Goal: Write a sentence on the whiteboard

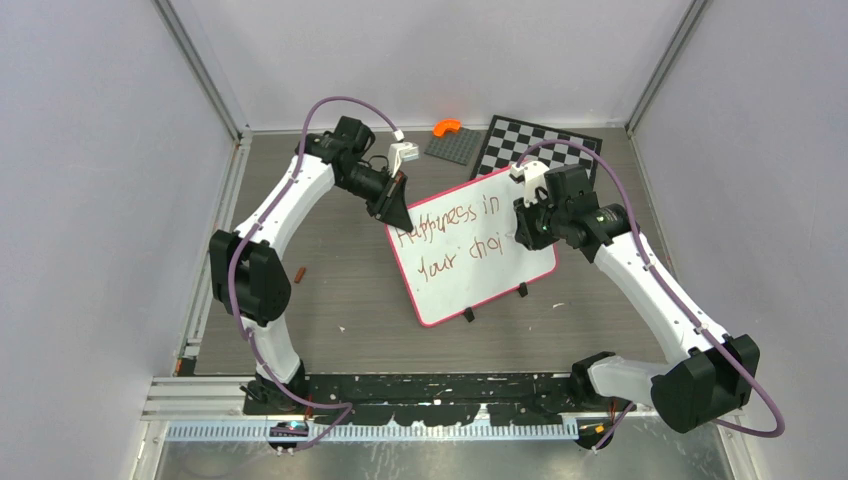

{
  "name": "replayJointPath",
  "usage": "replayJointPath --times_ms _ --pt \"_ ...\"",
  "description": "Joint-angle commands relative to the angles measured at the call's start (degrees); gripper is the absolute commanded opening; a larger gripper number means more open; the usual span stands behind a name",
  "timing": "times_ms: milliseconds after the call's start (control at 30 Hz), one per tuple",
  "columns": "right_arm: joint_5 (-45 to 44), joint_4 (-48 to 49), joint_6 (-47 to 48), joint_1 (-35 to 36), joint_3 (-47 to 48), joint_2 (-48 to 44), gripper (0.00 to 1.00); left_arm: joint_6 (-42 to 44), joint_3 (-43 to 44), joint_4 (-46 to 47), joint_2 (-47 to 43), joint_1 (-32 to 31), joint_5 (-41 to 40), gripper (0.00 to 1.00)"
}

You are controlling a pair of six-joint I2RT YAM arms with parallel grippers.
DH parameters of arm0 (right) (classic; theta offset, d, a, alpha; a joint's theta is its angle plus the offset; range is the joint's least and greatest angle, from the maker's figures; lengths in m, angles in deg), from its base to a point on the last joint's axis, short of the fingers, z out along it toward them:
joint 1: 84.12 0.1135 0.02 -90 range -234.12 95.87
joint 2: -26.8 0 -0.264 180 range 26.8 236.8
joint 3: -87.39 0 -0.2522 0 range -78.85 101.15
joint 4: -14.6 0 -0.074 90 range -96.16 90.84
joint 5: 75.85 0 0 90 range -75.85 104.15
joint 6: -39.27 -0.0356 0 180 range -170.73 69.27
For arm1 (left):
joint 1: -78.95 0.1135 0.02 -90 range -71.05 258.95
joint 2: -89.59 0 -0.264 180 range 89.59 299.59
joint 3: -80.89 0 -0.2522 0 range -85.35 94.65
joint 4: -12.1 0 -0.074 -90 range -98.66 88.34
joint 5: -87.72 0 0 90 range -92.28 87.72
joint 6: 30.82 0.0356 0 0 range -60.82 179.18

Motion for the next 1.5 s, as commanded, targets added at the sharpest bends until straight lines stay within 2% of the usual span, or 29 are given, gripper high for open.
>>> replayJointPath --times_ms 0,467,933,1233,1467 --pt "2.0 2.8 0.4 -0.1 -0.8 -0.6 0.00 6.3 -2.5 -1.4 1.6 -2.2 -9.3 0.00" --pt "-3.3 -0.1 3.8 -0.1 -0.8 -2.0 0.00 6.3 -2.1 -1.6 1.8 -2.2 -9.3 0.00" --pt "-2.9 0.2 3.8 -0.2 0.8 -1.4 0.00 6.4 -2.0 -1.8 1.7 -2.2 -9.5 0.00" --pt "-6.7 1.8 4.6 -1.2 1.3 -0.2 0.00 6.5 -2.5 -1.7 1.4 -2.1 -9.5 0.00" --pt "-4.7 2.2 4.0 -1.6 2.1 0.0 0.00 6.4 -2.5 -1.6 1.6 -2.1 -9.2 0.00"
